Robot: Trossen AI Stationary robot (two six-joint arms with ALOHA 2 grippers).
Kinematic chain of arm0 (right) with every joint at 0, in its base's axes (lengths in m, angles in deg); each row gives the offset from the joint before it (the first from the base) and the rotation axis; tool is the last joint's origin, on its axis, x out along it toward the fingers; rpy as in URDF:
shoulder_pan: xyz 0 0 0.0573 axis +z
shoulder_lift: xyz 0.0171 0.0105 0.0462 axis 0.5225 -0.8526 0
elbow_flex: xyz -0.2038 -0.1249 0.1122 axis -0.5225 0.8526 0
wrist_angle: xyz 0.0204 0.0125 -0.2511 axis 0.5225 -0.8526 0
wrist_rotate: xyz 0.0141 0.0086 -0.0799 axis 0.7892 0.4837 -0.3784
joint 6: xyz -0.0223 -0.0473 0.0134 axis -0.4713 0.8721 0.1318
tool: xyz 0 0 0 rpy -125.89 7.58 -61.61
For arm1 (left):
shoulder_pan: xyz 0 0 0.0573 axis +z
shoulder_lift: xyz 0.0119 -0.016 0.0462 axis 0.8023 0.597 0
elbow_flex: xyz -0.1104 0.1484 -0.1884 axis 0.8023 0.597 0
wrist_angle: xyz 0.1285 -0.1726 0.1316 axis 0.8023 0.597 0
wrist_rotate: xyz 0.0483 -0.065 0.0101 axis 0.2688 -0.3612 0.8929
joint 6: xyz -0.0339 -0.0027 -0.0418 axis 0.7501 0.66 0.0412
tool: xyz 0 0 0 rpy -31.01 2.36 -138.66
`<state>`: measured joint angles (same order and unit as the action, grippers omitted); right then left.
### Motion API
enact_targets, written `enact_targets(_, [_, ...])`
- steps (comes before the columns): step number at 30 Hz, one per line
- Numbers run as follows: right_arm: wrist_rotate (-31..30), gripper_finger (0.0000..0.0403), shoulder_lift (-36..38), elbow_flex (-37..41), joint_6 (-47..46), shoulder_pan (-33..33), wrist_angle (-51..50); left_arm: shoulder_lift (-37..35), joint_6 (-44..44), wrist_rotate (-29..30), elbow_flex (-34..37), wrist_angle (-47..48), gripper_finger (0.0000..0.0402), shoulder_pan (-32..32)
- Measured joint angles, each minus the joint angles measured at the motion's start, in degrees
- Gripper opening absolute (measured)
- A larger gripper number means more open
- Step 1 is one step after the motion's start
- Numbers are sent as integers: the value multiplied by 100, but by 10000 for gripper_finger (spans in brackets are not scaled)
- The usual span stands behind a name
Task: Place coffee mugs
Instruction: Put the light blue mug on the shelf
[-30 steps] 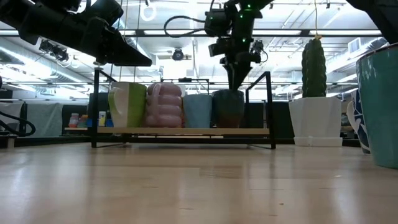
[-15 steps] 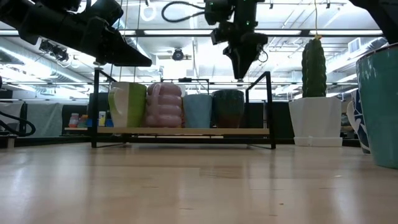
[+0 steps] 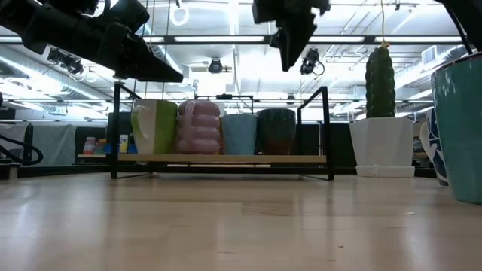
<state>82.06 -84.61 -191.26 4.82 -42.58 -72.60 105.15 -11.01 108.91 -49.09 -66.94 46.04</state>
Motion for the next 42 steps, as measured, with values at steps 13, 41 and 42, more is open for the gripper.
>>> enact_targets(13, [-288,152,13,7,-1201,1981,4,0,0,0,0,30,155,0])
enact_targets(41, [208,152,1043,3173,-3793,3301,731,0,-66,2,0,0,155,2])
enact_targets(42, [160,152,1184,3332,-3832,3312,845,0,-66,2,0,0,155,2])
